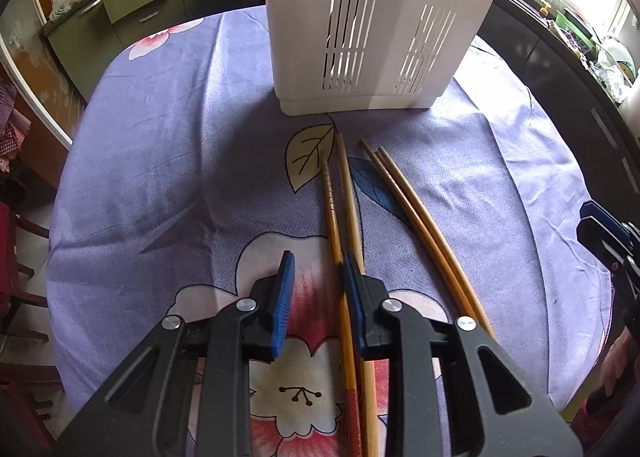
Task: Organize utensils
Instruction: 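Lower both tools to the loose chopsticks and close each on one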
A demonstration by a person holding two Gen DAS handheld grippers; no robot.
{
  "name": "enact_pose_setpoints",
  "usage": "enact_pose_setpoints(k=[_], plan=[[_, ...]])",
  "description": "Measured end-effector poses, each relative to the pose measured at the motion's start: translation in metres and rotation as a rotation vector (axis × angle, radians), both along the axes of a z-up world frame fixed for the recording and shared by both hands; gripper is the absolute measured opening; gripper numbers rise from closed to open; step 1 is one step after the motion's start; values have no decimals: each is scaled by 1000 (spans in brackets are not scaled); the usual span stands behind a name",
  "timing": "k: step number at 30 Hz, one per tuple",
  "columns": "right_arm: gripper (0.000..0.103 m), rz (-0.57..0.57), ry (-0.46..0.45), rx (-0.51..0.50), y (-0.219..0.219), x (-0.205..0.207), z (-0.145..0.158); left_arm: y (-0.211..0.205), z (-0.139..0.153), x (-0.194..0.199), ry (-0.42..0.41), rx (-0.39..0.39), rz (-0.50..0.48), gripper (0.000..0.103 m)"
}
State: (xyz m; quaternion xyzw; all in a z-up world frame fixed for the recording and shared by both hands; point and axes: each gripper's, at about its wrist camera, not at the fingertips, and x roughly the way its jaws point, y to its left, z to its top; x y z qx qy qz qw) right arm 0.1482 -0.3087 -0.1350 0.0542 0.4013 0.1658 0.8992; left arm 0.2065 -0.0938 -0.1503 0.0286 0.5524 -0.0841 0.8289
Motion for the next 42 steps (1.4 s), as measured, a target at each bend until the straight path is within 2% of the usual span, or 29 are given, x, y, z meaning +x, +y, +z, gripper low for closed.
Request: enact_pose_setpoints(k=[4,7,9,12,14,17,20,36,40,42], plan=[[26,-1,5,1,0,0,-1,-1,1,0,2,2,-8,24],[26,6,6,-5,3,0,0,-3,1,1,1,32,-11,24],[26,20,10,-14,6,1,0,-2,1,1,8,50,-13,20],[35,72,17,-31,19,8,-1,4,2,-1,13,71,-22,10],[35,130,15,-49,36,16,-1,9,2,-4,8,96,-26,10],[35,198,12,-140,67,29,-9,14,3,-10,-1,134,-52,10],[35,226,33,-195,87,39,-21,19,3,-15,1,133,-63,10],[35,218,49,-316,115,58,-41,21,1,-14,1,98,-83,10],[35,157,50,-375,98,59,-37,25,0,-13,3,84,-82,10],[35,118,60,-342,84,60,-31,28,0,-12,9,68,-77,10]])
